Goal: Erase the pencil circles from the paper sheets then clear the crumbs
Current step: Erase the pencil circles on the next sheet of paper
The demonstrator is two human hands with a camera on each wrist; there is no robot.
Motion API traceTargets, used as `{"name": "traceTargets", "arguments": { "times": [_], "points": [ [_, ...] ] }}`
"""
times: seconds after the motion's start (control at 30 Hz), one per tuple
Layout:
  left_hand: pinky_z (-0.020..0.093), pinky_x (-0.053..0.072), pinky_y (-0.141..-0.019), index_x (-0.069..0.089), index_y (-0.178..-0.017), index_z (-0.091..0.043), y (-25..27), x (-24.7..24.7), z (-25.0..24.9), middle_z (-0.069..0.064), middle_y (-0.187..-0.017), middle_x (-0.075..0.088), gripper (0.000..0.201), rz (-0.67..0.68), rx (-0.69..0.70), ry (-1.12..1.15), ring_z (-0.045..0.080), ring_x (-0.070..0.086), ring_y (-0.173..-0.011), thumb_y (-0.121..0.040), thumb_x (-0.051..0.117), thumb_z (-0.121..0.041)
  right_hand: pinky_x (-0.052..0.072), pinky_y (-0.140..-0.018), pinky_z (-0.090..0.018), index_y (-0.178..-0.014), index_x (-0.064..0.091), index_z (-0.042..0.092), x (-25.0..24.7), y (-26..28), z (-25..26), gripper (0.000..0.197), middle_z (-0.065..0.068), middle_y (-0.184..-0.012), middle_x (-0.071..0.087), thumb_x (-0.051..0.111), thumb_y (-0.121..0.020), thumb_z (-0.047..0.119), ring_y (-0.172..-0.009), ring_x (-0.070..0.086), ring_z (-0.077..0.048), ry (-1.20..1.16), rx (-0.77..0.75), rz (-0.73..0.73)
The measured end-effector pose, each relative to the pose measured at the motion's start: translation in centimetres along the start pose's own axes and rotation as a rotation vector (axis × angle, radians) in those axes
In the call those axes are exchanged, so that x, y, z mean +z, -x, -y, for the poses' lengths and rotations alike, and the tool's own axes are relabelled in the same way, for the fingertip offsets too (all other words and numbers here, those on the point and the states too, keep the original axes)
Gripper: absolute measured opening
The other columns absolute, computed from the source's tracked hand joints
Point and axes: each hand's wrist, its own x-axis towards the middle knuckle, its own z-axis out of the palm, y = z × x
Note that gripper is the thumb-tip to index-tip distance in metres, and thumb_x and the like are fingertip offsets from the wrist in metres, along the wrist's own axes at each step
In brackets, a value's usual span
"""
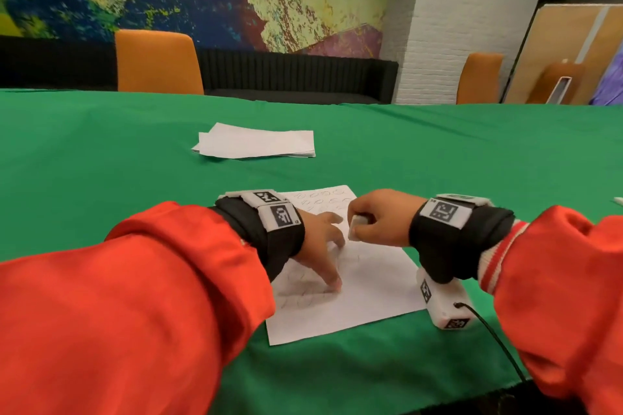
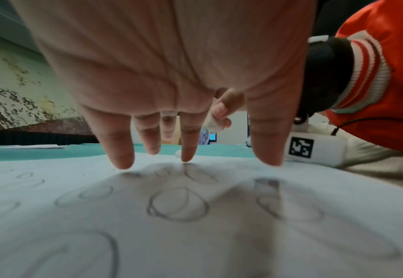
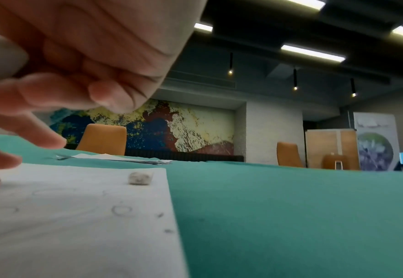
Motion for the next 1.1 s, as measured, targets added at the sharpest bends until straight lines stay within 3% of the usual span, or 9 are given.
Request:
{"name": "traceTargets", "arguments": {
  "times": [0.17,0.3,0.4,0.5,0.67,0.9,1.0,1.1],
  "points": [
    [0.039,0.034,-0.11,0.029,-0.146,-0.033,0.7,-0.3,2.1,-0.011,-0.157,0.013,0.073,0.013,-0.033,0.058,0.015,0.024,-0.141,-0.083,0.062,-0.052,0.036,-0.057,-0.022,-0.08,0.059,0.018,0.6,-0.1,0.0,0.009,0.007,-0.067,0.05,0.052,-0.082,0.022,-0.067,0.044,-0.016,0.028,-0.04,0.113],
    [0.034,0.015,-0.115,0.019,-0.15,-0.03,1.6,0.1,2.8,-0.01,-0.158,0.007,0.084,0.094,-0.056,-0.055,0.014,0.015,-0.144,-0.083,0.061,-0.056,0.035,-0.057,-0.022,-0.071,0.05,0.024,1.0,-0.6,0.5,0.013,0.008,-0.073,0.051,0.05,-0.084,0.023,-0.073,0.046,-0.017,0.123,-0.114,0.183],
    [0.035,0.01,-0.116,0.005,-0.152,-0.031,1.8,0.7,2.8,-0.013,-0.159,-0.003,0.093,0.115,-0.025,-0.002,0.011,0.007,-0.145,-0.082,0.061,-0.058,0.036,-0.06,-0.024,-0.073,0.05,0.025,1.1,-0.9,0.4,0.011,0.007,-0.077,0.052,0.051,-0.084,0.023,-0.075,0.047,-0.017,0.133,-0.122,0.197],
    [0.036,0.005,-0.117,0.0,-0.152,-0.033,1.4,0.9,3.2,-0.013,-0.159,-0.004,0.1,0.133,-0.007,0.05,0.009,0.003,-0.145,-0.079,0.065,-0.056,0.037,-0.064,-0.024,-0.087,0.059,0.024,1.0,-0.9,0.1,0.007,0.007,-0.081,0.054,0.054,-0.087,0.027,-0.078,0.048,-0.015,0.117,-0.1,0.201],
    [0.036,0.004,-0.117,-0.001,-0.152,-0.031,1.4,0.9,3.3,-0.013,-0.159,-0.005,0.103,0.177,0.005,0.028,0.009,0.001,-0.145,-0.079,0.068,-0.053,0.038,-0.069,-0.024,-0.104,0.062,0.023,0.7,-0.5,0.5,0.021,0.005,-0.092,0.059,0.045,-0.092,0.027,-0.081,0.049,-0.015,0.154,-0.099,0.166],
    [0.035,0.011,-0.116,0.001,-0.152,-0.032,1.4,1.1,3.4,-0.015,-0.158,0.002,0.103,0.152,0.013,0.035,0.01,0.01,-0.144,-0.078,0.069,-0.054,0.033,-0.053,-0.02,-0.083,0.061,0.021,0.4,-0.3,3.0,0.012,0.01,-0.067,0.051,0.053,-0.086,0.029,-0.058,0.043,-0.003,0.197,-0.188,0.343],
    [0.038,0.006,-0.118,-0.002,-0.152,-0.034,1.1,1.2,3.6,-0.015,-0.158,-0.005,0.106,0.17,0.002,0.021,0.011,0.004,-0.146,-0.076,0.068,-0.058,0.031,-0.051,-0.02,-0.065,0.049,0.025,0.6,-0.3,3.5,0.022,0.01,-0.064,0.048,0.052,-0.087,0.028,-0.056,0.04,-0.004,0.247,-0.182,0.334],
    [0.037,0.006,-0.117,-0.002,-0.151,-0.035,1.1,1.3,3.7,-0.015,-0.158,-0.008,0.105,0.179,-0.001,0.024,0.01,0.004,-0.146,-0.076,0.068,-0.058,0.031,-0.051,-0.022,-0.062,0.044,0.024,0.7,-0.1,3.8,0.026,0.008,-0.062,0.044,0.051,-0.086,0.028,-0.055,0.038,-0.006,0.264,-0.182,0.323]
  ]
}}
